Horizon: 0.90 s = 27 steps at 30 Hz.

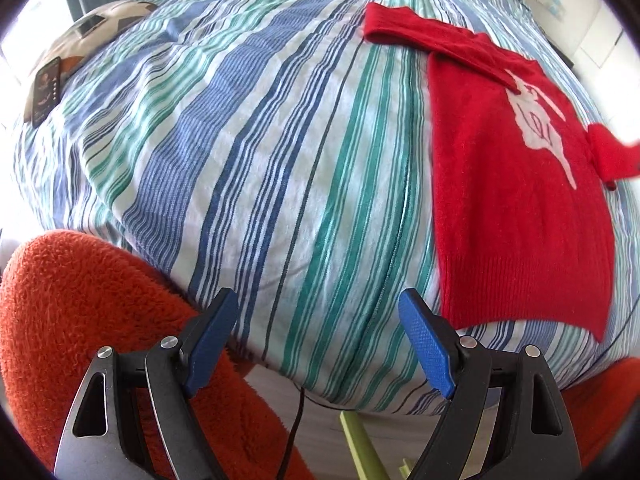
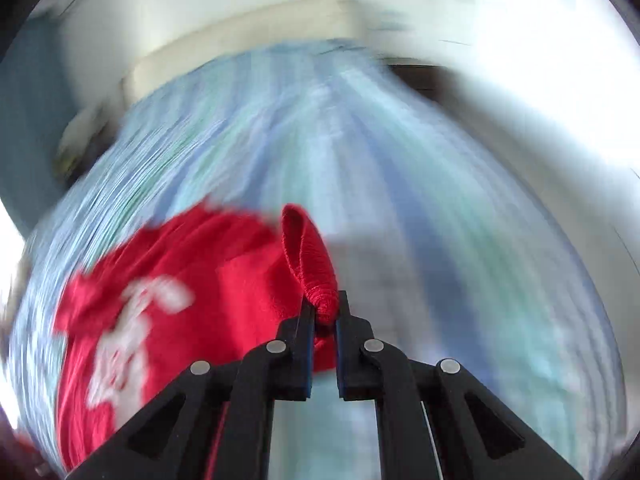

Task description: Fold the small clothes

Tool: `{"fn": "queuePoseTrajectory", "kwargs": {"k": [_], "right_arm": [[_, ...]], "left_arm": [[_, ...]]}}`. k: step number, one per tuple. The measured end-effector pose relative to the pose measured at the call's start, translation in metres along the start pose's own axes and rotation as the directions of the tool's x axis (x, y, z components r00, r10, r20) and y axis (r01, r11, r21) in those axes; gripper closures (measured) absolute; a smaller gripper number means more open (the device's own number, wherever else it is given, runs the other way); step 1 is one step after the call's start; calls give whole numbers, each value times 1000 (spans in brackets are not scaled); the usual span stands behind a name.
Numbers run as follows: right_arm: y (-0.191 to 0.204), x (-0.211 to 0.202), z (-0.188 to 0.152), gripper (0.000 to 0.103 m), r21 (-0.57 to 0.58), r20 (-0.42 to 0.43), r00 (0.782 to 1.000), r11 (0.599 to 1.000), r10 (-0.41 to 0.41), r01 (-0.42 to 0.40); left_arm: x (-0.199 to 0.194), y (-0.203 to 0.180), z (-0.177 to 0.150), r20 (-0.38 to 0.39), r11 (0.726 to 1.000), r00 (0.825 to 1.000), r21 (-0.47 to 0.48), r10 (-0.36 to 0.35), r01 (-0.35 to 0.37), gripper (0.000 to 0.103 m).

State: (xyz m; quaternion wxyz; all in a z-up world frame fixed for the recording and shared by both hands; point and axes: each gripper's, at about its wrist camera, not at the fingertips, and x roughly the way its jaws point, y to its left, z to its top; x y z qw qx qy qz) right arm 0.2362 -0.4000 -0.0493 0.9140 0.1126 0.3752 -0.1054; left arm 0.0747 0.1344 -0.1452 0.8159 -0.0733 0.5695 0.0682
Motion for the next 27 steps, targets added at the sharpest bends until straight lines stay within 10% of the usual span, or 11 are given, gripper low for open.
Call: {"fn": "queuePoseTrajectory", "kwargs": {"k": [7, 20, 25, 27], "right_arm": [[-170, -15, -33, 95, 350, -61, 987, 922, -151, 163], [-186, 26, -78, 95, 311, -174, 965, 919, -195, 242], [-168, 6, -80, 44, 216, -162, 969, 951, -188, 221], [-158, -18, -84, 43, 178, -129, 974, 961, -188, 209]], "left_arm": [[6, -17, -3, -18, 998, 999, 56, 40, -39, 19], [1, -12, -3, -28, 995, 996, 61, 87, -85, 19], [-43, -13, 36, 130, 997, 991, 70, 15, -25, 19], [-62, -26, 69, 220, 994, 975, 112, -41, 16, 17]]}}
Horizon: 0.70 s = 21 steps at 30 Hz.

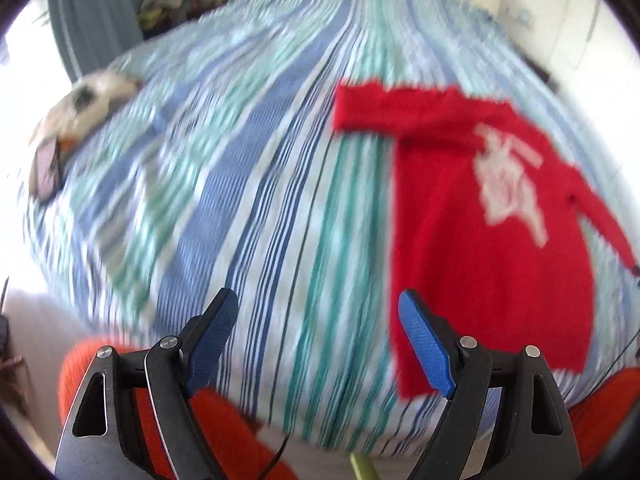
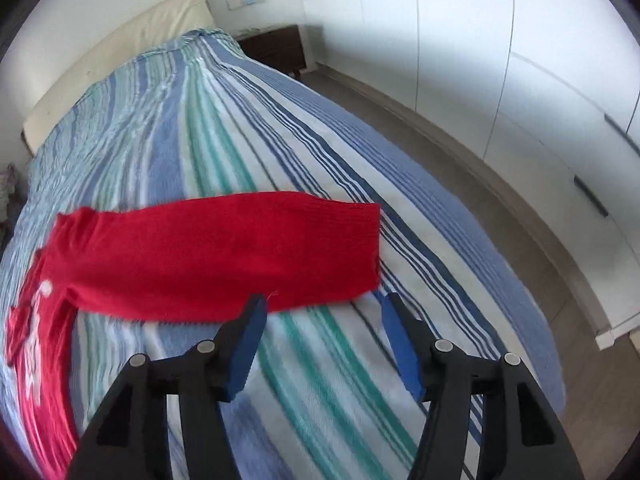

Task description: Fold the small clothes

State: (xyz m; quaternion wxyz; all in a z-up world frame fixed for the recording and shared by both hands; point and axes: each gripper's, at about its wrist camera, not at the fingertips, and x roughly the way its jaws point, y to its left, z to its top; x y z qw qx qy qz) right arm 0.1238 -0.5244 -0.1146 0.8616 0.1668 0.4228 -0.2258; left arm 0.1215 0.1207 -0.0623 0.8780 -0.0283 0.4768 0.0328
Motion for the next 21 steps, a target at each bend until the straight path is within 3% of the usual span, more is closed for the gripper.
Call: {"fn": "queuePoseTrajectory", "kwargs": {"k": [4, 6, 9, 11, 12, 15, 18, 20, 21], "right_arm": [[21, -49, -19, 43, -63, 27, 995, 994, 94, -92], [38, -75, -33, 40, -99, 49, 988, 985, 149, -144], [62, -95, -61, 35, -124, 47, 973, 968, 227, -220], [68, -104, -84, 35, -125, 34, 961, 956, 273, -267], [76, -103, -92, 35, -120, 28, 956, 951, 292, -286], [90, -109, -112, 36, -134, 30, 944, 937, 330, -323], [101, -113, -118, 35, -158, 44, 937, 929, 346, -335], [107, -107, -121, 35, -171, 17, 937, 924, 350, -342], [111, -102, -122, 36, -177, -2, 936, 921, 351, -346]], "left_arm": [[3, -48, 64, 100, 985, 988, 141, -114, 99, 16], [17, -91, 88, 129, 943, 977, 308, -171, 124, 16], [53, -160, 95, 131, 813, 969, 573, -210, 99, 17], [86, -189, 93, 88, 739, 980, 669, -180, 76, 23], [106, -198, 95, 59, 717, 987, 694, -149, 67, 29], [155, -211, 100, -19, 709, 998, 703, -64, 59, 40], [193, -218, 102, -67, 710, 998, 702, -3, 50, 41], [204, -218, 101, -58, 706, 998, 707, 8, 35, 41], [206, -218, 104, -41, 718, 999, 696, 1, 28, 43]]}}
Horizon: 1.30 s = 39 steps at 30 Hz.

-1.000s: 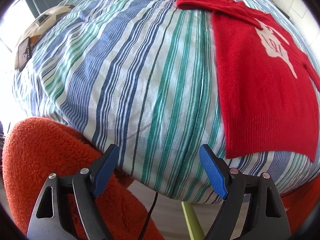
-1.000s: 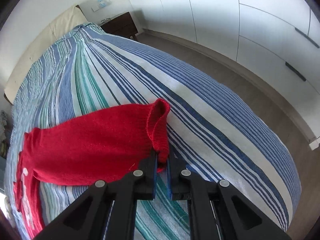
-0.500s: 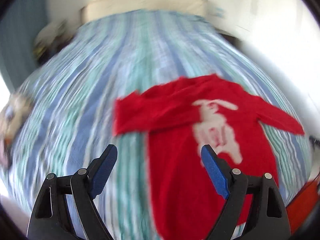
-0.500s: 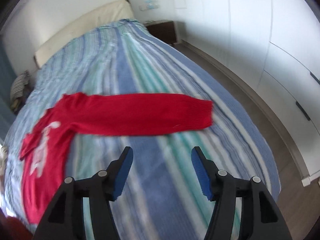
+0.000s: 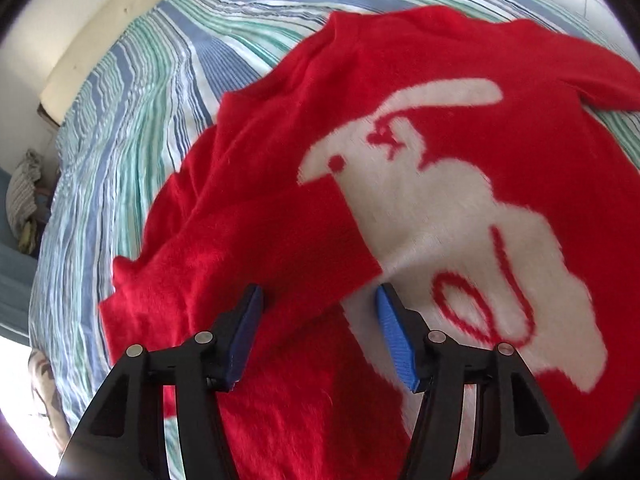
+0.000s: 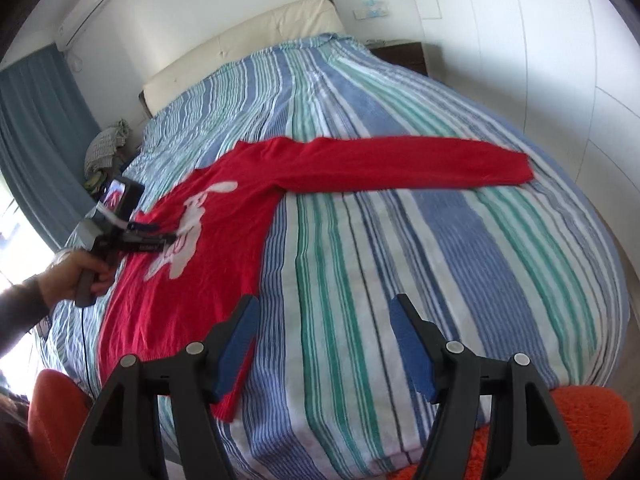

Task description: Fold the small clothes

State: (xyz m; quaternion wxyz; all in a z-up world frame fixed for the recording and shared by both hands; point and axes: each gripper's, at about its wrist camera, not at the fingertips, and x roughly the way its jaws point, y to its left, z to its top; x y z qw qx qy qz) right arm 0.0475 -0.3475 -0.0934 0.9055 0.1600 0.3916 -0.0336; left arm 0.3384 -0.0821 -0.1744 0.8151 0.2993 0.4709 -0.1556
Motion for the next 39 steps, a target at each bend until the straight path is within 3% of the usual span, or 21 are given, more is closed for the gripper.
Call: {"fn": "queuePoseTrajectory", "kwargs": {"k": [2, 3, 4, 6, 9, 10, 12, 13, 16, 18, 22, 26, 28, 30, 32, 33, 34, 36, 37, 38, 39], "right_arm": [[3, 4, -4, 35, -9, -13, 1000, 1000, 8, -8], [6, 6, -5, 35, -17, -12, 1000, 1000, 9, -9], [7, 6, -5, 35, -25, -11, 1000, 1000, 7, -8], [10, 6, -8, 35, -38, -11, 1000, 999, 3, -3], [12, 6, -9, 35, -47, -9, 1000, 999, 1, -1], [12, 6, -10, 35, -47, -8, 1000, 999, 2, -2], [14, 8, -10, 35, -48, -12, 1000, 999, 6, -6], [15, 9, -11, 35, -50, -16, 1000, 999, 7, -8], [19, 12, -12, 35, -64, -25, 1000, 998, 8, -10], [24, 15, -14, 35, -83, -34, 999, 997, 6, -9], [32, 19, -17, 35, -118, -52, 999, 993, -8, 2], [35, 23, -20, 36, -137, -71, 997, 990, -27, 17], [36, 24, -21, 35, -145, -75, 997, 989, -32, 21], [36, 25, -22, 36, -148, -77, 996, 989, -35, 23], [35, 25, -21, 35, -144, -78, 996, 989, -35, 24], [34, 26, -21, 35, -138, -79, 996, 990, -34, 23], [32, 26, -21, 35, -131, -80, 996, 991, -33, 22], [29, 27, -20, 35, -118, -81, 996, 993, -29, 19], [28, 28, -19, 35, -113, -80, 996, 993, -27, 18], [28, 28, -18, 35, -110, -79, 996, 994, -27, 18], [27, 29, -18, 35, -108, -81, 996, 994, -25, 17]], "left_arm": [[-2, 15, 6, 8, 996, 1000, -88, -20, 20, 90], [-5, 33, 8, 9, 983, 999, -177, -51, 51, 98], [-9, 52, 7, 40, 966, 997, -249, -68, 76, 99], [-30, 108, -8, 114, 891, 992, -441, -60, 105, 100], [-52, 197, -60, 152, 715, 988, -691, 5, 103, 100], [-57, 227, -85, 136, 640, 990, -764, 44, 77, 100], [-61, 284, -144, 48, 481, 991, -877, 122, -16, 100], [-59, 304, -170, -4, 422, 989, -904, 145, -65, 100], [-48, 338, -240, -154, 307, 974, -930, 167, -199, 100], [-36, 343, -266, -198, 287, 969, -929, 148, -234, 101], [-10, 331, -291, -275, 287, 955, -911, 110, -295, 101], [7, 321, -302, -313, 255, 947, -912, 77, -322, 101], [11, 316, -299, -334, 278, 939, -897, 86, -345, 101], [14, 312, -289, -374, 361, 924, -853, 82, -377, 96], [9, 304, -274, -439, 477, 893, -767, 99, -429, 83], [-1, 298, -268, -459, 513, 880, -730, 121, -451, 60], [-19, 291, -260, -439, 539, 885, -713, 155, -448, 47], [-55, 279, -240, -325, 594, 927, -714, 188, -371, 43], [-71, 273, -220, -240, 638, 956, -713, 168, -291, 38], [-83, 268, -195, -136, 686, 985, -708, 103, -169, 34], [-88, 263, -168, -39, 720, 999, -693, 18, -40, 23]]}}
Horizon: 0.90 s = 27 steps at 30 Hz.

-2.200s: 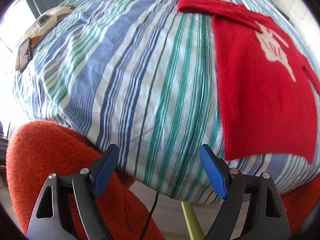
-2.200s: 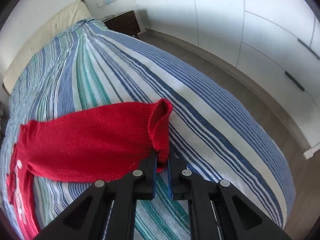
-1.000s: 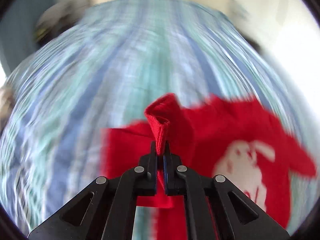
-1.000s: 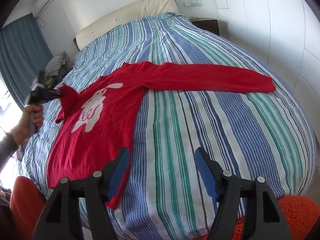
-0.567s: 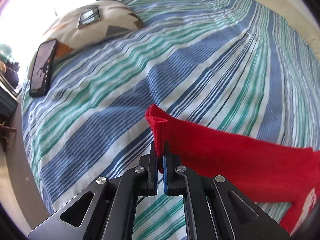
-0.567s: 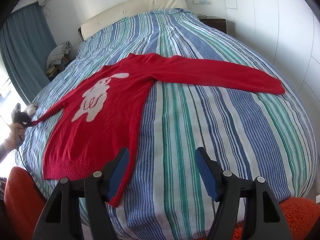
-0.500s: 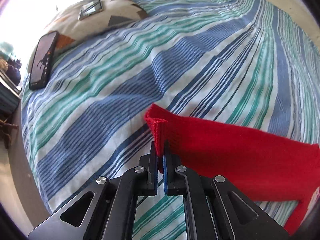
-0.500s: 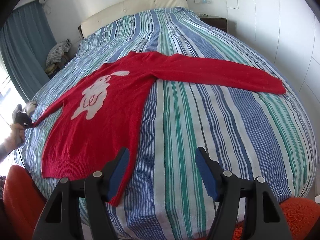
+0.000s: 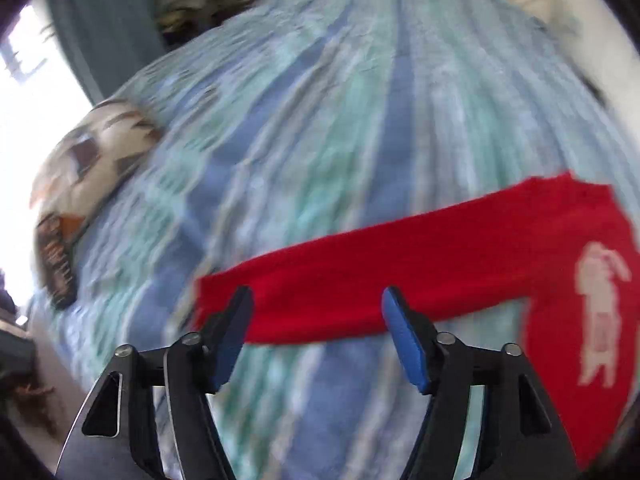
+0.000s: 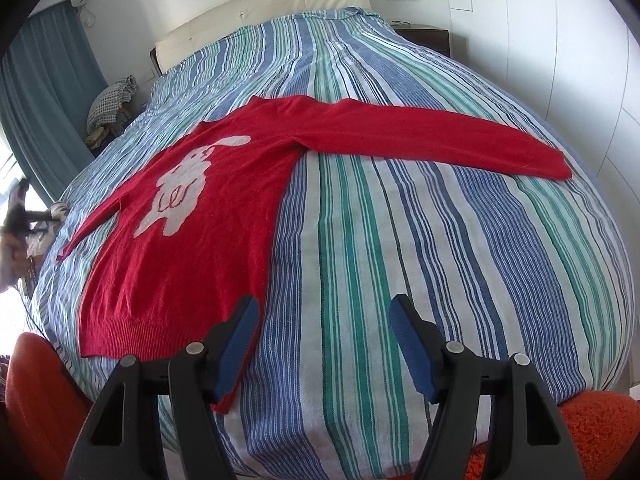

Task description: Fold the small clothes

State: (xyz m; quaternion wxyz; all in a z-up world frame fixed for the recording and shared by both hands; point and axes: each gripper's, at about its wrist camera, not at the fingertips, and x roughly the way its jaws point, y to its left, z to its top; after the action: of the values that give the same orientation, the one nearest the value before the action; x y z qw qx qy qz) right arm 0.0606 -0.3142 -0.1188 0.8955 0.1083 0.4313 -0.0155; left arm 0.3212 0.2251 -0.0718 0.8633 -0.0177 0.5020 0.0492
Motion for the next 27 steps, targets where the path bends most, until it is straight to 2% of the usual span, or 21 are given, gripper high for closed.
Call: {"fn": "queuePoseTrajectory", "kwargs": {"k": [1, 2, 3, 4, 6, 8, 9, 10, 12, 15, 17, 18, 20, 21, 22, 23, 24, 27], "right_arm": [[0, 2, 1, 35, 2, -5, 1000, 1000, 5, -5], [0, 4, 1, 35, 5, -12, 1000, 1000, 10, -10], [0, 6, 1, 35, 7, -20, 1000, 1000, 13, -13], [0, 9, 1, 35, 9, -27, 1000, 1000, 15, -15], [1, 12, 1, 35, 8, -39, 999, 1000, 14, -13], [1, 12, 1, 35, 10, -38, 999, 1000, 11, -10], [0, 12, 1, 35, 13, -37, 999, 1000, 11, -10], [0, 12, 2, 35, 16, -39, 999, 1000, 10, -9], [-1, 16, 2, 35, 20, -52, 999, 1000, 8, -7], [-3, 24, 4, 35, 31, -80, 997, 1000, 4, -2], [-5, 31, 5, 35, 38, -95, 995, 999, 6, -2], [-5, 33, 5, 35, 42, -101, 995, 999, 8, -4], [-6, 40, 5, 35, 52, -116, 993, 999, 10, -4], [-7, 42, 4, 35, 56, -123, 992, 998, 9, -2], [-7, 44, 4, 35, 60, -129, 992, 998, 7, 1], [-7, 45, 4, 35, 65, -130, 991, 998, 7, 2], [-7, 45, 3, 35, 67, -129, 992, 998, 7, 2], [-6, 46, 2, 35, 63, -128, 992, 998, 2, 6]], "left_arm": [[-3, -21, 17, 0, 993, 993, 31, -116, 116, 13], [-1, -51, 38, -4, 968, 971, 74, -238, 238, 11], [6, -78, 54, -16, 944, 951, 117, -308, 308, 9], [14, -99, 66, -28, 927, 940, 157, -341, 341, 9], [42, -146, 89, -45, 908, 939, 242, -341, 341, 9], [80, -178, 108, -85, 907, 943, 256, -323, 334, 11], [100, -186, 114, -127, 902, 933, 240, -337, 359, 15], [117, -187, 116, -163, 899, 925, 226, -344, 374, 22], [143, -192, 115, -227, 891, 906, 208, -358, 404, 22], [164, -192, 108, -247, 898, 917, 237, -313, 371, 22], [175, -192, 104, -296, 890, 902, 239, -314, 388, 22], [176, -193, 101, -311, 877, 892, 251, -328, 410, 28], [173, -199, 95, -333, 838, 872, 296, -359, 459, 80], [172, -202, 92, -364, 815, 850, 301, -381, 494, 99], [167, -206, 90, -331, 818, 877, 349, -349, 457, 100], [160, -211, 88, -271, 824, 914, 408, -303, 394, 100], [151, -213, 87, -203, 840, 943, 432, -265, 329, 100], [140, -209, 93, -73, 900, 975, 375, -211, 223, 101]]}}
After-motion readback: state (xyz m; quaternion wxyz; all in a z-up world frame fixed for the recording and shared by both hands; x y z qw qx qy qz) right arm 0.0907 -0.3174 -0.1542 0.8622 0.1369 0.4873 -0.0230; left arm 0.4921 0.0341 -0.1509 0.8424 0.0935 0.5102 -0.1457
